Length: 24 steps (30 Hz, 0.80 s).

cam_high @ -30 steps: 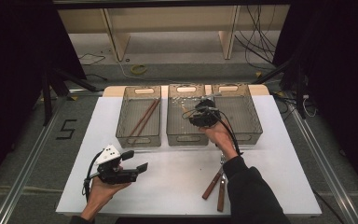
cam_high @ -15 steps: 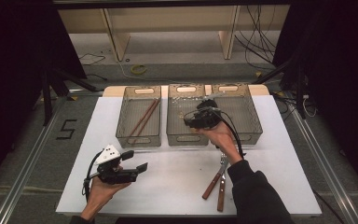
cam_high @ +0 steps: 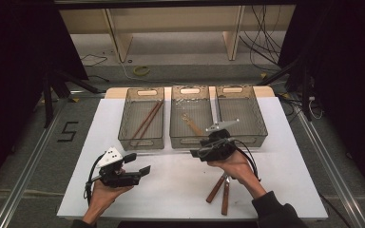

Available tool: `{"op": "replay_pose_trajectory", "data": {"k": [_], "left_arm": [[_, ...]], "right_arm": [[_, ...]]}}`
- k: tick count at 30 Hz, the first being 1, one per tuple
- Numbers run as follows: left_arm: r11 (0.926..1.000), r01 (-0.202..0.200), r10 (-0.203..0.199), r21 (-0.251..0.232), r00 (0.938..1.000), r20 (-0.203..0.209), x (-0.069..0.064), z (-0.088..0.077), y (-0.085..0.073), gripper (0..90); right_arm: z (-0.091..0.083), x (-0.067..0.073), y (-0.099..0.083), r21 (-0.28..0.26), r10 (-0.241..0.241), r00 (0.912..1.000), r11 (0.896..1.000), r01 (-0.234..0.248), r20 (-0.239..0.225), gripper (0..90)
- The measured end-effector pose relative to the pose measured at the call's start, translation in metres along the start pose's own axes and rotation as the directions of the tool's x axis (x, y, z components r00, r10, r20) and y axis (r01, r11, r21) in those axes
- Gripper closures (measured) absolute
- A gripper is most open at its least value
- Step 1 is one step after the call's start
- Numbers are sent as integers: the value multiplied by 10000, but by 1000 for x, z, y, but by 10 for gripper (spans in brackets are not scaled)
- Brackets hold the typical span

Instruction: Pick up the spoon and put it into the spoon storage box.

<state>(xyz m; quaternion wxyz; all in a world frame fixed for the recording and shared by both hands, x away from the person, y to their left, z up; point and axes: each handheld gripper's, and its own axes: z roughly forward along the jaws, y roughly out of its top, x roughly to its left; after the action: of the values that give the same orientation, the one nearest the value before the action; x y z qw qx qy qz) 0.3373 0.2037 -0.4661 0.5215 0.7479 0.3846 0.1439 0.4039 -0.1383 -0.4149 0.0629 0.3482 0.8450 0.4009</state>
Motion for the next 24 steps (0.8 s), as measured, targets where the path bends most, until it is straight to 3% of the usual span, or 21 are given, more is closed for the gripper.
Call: {"op": "replay_pose_trajectory", "data": {"k": [10,24], "left_arm": [[10000,7,-7,-31,10000,-23,0,0,0,211],[9999,-12,12,-101,10000,-4,0,-1,1,211]], "right_arm": [[-2,9,-44,549,77,9995,9985,-60,-316,569],[-2,16,-69,1096,24,9995,9940,11,-316,793]]}}
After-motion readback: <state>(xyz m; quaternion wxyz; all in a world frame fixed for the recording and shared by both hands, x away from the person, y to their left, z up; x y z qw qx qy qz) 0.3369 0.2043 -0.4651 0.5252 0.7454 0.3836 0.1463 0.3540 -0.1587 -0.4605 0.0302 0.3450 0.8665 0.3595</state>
